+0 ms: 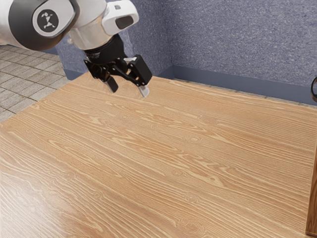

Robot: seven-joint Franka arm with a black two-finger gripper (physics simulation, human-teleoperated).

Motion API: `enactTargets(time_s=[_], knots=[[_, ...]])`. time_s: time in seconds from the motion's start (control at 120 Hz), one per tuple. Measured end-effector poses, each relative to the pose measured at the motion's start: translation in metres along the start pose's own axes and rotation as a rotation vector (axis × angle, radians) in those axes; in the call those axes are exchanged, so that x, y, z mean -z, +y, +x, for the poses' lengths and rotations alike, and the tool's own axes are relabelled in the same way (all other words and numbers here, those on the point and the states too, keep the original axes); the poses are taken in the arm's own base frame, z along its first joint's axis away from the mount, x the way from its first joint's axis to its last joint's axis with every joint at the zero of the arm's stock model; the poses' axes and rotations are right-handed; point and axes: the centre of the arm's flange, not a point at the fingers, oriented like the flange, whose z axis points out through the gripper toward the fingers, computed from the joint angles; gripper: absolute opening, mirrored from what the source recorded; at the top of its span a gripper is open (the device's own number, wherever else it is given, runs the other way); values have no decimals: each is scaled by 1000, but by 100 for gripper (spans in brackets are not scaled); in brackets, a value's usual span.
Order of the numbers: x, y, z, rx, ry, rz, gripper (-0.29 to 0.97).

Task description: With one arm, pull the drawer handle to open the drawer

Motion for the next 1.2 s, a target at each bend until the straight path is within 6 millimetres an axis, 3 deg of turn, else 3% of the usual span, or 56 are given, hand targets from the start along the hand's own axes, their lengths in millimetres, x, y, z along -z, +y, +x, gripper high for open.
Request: enactTargets(time_s=[0.225, 0.392, 0.45, 0.583, 0.758, 0.9, 1.058, 1.2], knots=[[-4, 46, 20, -142, 73, -153, 68], [-34, 84, 31, -86, 25, -467, 68], [-41, 84, 40, -39, 25, -555, 68], [-46, 62, 70, 66, 78, -676, 68], [-66, 102, 91, 75, 83, -793, 68], [-83, 104, 114, 102, 102, -840, 68], [-124, 114, 139, 115, 100, -850, 68], [-129, 129, 146, 98, 113, -871, 68]])
